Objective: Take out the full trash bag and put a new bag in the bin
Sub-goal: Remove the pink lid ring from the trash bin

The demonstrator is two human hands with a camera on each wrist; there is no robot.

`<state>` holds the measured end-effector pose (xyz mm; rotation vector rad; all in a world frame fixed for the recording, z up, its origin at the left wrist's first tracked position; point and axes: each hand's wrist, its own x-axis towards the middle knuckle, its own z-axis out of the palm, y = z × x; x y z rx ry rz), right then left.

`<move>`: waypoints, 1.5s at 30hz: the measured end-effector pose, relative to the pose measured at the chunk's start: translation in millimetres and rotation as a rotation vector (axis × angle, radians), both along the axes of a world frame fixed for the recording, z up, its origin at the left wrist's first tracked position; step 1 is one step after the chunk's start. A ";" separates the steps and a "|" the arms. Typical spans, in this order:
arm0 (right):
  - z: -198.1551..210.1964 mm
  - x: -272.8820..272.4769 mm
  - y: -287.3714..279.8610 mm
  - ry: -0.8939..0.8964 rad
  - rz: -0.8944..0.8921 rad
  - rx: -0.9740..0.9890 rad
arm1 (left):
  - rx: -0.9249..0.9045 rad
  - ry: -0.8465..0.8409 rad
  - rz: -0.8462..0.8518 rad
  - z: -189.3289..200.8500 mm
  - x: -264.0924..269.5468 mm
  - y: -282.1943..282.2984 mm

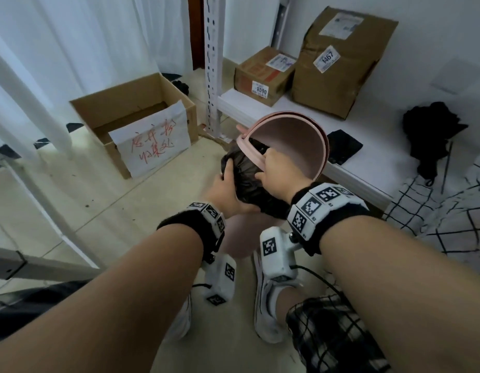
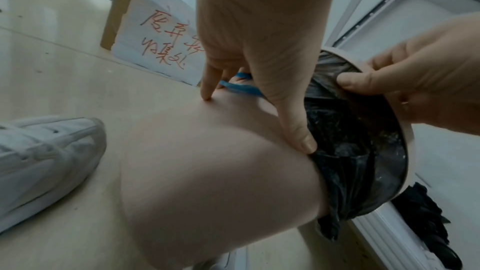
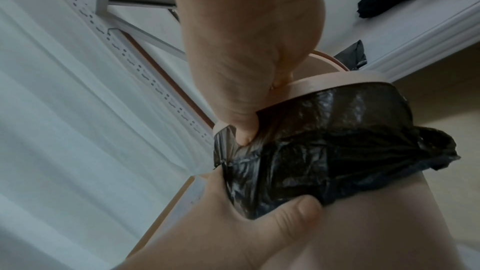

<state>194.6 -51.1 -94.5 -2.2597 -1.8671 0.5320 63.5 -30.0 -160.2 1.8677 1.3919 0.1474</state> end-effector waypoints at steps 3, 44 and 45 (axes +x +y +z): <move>-0.1 17.5 2.4 0.013 -0.046 -0.029 | 0.035 0.046 -0.062 0.7 14.2 5.7; -13.3 65.7 -4.9 0.202 -0.056 0.161 | 0.044 0.089 -0.184 -2.9 39.4 20.8; -13.3 66.5 -5.3 0.212 -0.063 0.161 | 0.041 0.093 -0.188 -1.9 39.7 20.1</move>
